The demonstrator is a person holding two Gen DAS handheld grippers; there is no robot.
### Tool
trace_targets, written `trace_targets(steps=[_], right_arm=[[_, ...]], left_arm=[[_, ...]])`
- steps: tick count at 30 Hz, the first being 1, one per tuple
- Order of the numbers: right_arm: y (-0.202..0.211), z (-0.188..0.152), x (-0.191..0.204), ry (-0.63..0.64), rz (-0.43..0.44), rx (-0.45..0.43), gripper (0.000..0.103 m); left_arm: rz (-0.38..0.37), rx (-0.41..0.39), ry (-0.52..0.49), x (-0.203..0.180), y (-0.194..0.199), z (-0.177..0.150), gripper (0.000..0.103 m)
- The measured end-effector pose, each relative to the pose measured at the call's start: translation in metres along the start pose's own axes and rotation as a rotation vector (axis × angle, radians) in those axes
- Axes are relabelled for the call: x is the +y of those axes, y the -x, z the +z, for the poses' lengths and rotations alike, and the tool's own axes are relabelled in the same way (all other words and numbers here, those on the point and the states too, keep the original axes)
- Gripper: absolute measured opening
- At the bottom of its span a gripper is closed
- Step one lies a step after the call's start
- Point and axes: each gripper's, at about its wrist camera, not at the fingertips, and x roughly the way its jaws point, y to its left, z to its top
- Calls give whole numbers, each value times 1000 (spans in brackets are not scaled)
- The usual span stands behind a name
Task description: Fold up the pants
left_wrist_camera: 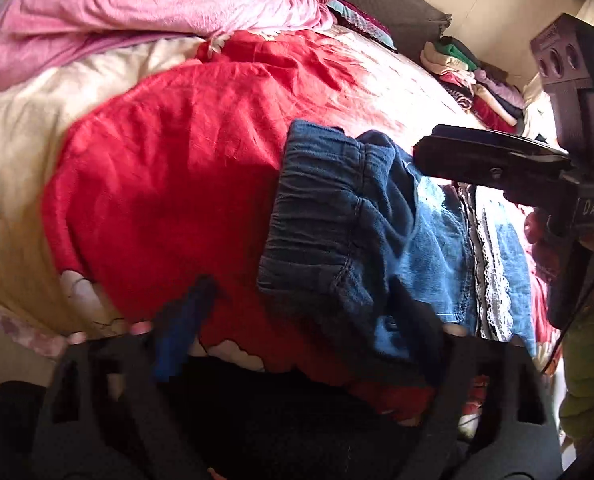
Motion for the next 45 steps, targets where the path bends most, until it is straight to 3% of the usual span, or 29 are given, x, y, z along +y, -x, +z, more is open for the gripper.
trace_targets(steps=[3,13,17,20,24,28,33,38,40,42,45], right_arm=[[-13,3,5,21,28,28,98],[-44,11,21,48,89,95,96],[-59,12,26,78,104,129,80],[-67,10,25,67,156,147,59],[-46,5,17,44,214,86,45],[-12,-4,5,-1,284,1,41],[31,-17,-8,-38,321,-83,40],[63,-33,-25,-55,314,-139,40],[75,-39,-33,-68,307,-158,40],[86,-46,-41,-79,294,-181,40],[101,-57,-54,-96,278,-211,40]], left_arm=[[-18,-6,1,0,-1,-2,66],[-43,-3,8,1,-3,-4,65],[-47,0,15,2,-4,-4,67],[-42,3,20,3,-5,-4,68],[-46,10,31,3,-3,-3,83],[-42,5,17,-5,0,-3,89],[-167,35,57,-14,-4,-1,91],[-326,67,77,-36,-14,2,90],[-352,77,61,-51,-16,4,89],[-366,83,27,-68,-15,5,69],[-369,81,-27,-98,-13,6,69]])
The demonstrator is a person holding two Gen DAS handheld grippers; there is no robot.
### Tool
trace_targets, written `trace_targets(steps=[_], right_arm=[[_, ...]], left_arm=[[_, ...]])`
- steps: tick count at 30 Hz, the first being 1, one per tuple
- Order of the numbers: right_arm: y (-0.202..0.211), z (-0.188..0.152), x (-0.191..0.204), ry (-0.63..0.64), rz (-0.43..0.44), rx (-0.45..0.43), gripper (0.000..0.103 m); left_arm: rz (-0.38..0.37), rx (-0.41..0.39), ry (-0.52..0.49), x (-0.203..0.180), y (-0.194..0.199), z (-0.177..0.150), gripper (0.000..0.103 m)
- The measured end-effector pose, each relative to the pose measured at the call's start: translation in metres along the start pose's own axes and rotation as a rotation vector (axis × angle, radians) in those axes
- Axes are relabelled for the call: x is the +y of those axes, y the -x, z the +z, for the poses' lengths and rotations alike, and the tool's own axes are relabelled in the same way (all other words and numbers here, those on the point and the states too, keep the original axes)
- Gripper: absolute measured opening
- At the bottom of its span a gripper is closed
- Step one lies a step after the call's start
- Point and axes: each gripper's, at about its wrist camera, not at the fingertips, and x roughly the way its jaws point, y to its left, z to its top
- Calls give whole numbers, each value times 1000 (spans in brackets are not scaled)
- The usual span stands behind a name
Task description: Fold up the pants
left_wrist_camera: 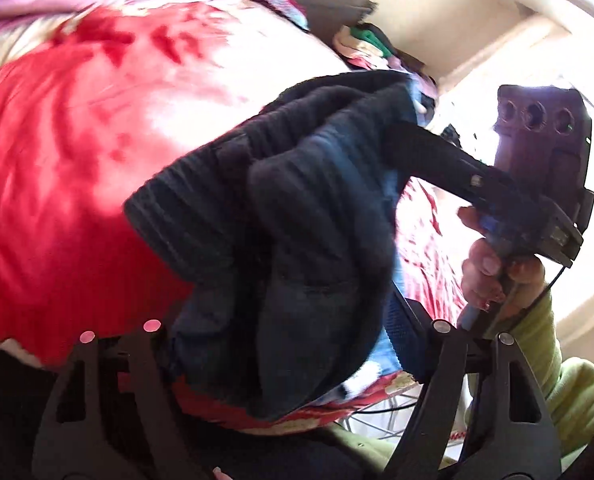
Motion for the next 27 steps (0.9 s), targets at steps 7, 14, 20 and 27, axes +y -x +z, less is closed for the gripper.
trace_targets(steps=[7,14,20,27], right_arm=[[41,-17,-27,-63,-51,-75,42],[85,-63,-52,-192,-189,-146,58],[66,-85,-56,-210,-256,-33,58],[44,-110,-78,-239,-408,82,56]], left_arm=[[-15,27,-91,-58,-24,2,70],[2,146,-238,-91,-52,-29,78],[26,198,-233,-91,-69,-36,79],[12,192,-218,-87,-71,-30,80]])
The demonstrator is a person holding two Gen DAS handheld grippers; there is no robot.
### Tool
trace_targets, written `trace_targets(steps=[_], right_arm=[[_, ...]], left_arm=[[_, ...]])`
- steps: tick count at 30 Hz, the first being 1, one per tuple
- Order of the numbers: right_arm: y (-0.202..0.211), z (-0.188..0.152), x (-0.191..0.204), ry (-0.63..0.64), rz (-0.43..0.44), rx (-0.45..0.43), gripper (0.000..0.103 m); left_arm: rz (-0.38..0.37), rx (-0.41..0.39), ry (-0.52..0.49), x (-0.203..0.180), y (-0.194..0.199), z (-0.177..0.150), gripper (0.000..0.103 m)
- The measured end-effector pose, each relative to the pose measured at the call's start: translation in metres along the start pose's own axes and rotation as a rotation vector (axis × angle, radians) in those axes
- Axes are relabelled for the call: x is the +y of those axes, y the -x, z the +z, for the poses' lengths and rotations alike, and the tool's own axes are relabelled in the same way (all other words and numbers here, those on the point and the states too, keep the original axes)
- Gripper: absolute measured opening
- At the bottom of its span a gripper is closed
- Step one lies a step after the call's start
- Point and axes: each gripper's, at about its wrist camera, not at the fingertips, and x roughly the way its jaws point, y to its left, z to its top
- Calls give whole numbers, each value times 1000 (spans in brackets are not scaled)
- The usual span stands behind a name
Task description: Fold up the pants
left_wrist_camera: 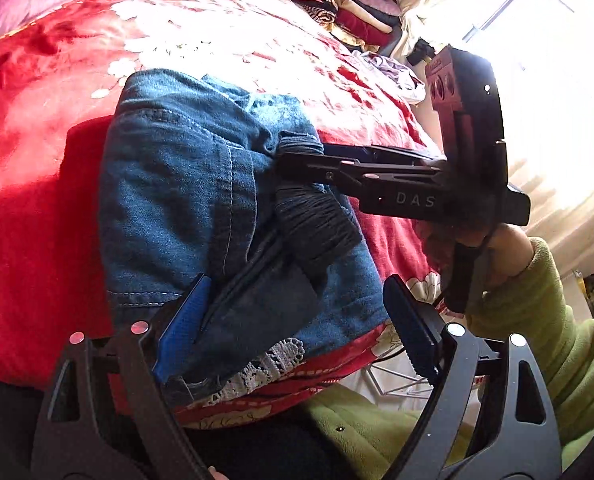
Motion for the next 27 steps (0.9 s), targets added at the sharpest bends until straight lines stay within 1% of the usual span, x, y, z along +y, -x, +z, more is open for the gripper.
trace_targets(steps=[3,4,6,8,9,12,14,19,21,24,26,27], right_arm=[[20,1,6,8,32,-63,59],[28,1,7,15,22,-83,59],[42,2,9,19,-4,-120,67],[56,-2,9,17,-1,-157,69],[62,-2,10,19,-6,-171,73],[81,-12,16,44,-24,-214,74],[94,-20,22,67,-21,-239,74],[117,-40,49,190,-27,-254,74],[122,-47,62,239,-11,-255,74],[119,-57,87,335,29,-227,74],[112,-64,109,429,49,-205,74],[107,-67,119,466,63,-191,74]], left_arm=[[0,-27,6,3,11,-3,83],[5,-33,2,1,15,-4,84],[29,-49,-2,1,19,-1,84],[53,-60,-8,-2,22,2,85],[62,-66,-12,-2,25,2,85],[87,-84,-20,-1,34,3,85],[98,-96,-18,2,38,4,85],[151,-118,-19,11,47,9,85],[180,-133,-19,16,50,14,85],[249,-163,-25,26,57,25,85],[262,-163,-20,34,61,34,85],[264,-162,-18,37,62,40,82]])
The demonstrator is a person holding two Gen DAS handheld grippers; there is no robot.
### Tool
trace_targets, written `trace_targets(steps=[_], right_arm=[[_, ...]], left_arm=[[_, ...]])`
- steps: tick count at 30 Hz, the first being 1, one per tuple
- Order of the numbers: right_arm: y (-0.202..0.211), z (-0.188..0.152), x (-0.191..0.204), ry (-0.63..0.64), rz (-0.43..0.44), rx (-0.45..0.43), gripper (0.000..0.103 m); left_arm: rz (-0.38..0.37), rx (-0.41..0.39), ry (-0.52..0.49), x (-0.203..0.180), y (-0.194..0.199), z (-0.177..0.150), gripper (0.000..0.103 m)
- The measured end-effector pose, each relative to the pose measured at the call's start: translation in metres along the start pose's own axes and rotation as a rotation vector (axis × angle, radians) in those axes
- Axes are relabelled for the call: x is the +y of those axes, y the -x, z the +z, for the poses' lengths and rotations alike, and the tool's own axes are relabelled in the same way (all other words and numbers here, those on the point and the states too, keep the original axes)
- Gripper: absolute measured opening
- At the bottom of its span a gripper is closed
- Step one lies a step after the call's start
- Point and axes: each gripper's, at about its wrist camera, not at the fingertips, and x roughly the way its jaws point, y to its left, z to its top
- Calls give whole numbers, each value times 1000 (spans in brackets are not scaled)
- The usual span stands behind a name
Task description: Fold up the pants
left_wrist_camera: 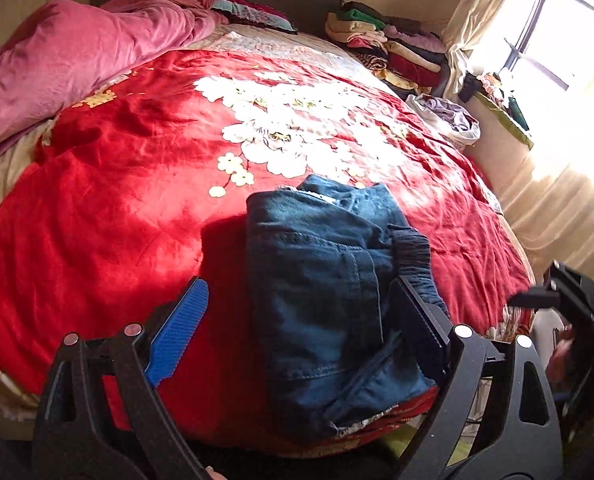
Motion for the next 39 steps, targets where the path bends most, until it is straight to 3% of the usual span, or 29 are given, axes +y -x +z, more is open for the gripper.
trace_targets(steps=[1,3,4,6,9,12,14,16,18,19,21,24,32,39], right_arm=[[-7,1,10,35,12,14,74],[-21,3,25,87,34,33,72],[-29,4,30,105,39,47,69],[-45,6,35,138,29,82,56],[-64,7,45,222,7,121,46],[-80,11,52,306,-32,130,46],[-93,13,53,341,-88,132,46],[-108,13,51,356,-107,166,46],[-116,11,49,320,-38,206,12],[-114,9,51,312,-7,214,10],[-110,1,56,333,15,241,9],[-111,-10,49,266,16,263,9],[-106,-14,41,146,43,226,13],[-87,-7,28,53,81,166,26]], left_arm=[[1,5,-6,1,-2,4,78],[-3,15,-24,1,-7,11,57],[-17,35,-36,0,-13,14,53],[-48,67,-44,-4,-25,16,42],[-57,109,-90,-15,-48,15,38],[-1,151,-128,-13,-74,13,38],[-1,163,-107,-2,-84,13,38],[-48,161,-47,12,-85,14,38],[-67,155,-15,19,-83,14,38],[-74,153,-7,20,-81,13,38],[-75,148,-9,20,-81,11,38],[-75,142,-10,18,-80,10,39],[-67,121,-20,14,-75,10,39],[-59,107,-23,11,-70,10,42]])
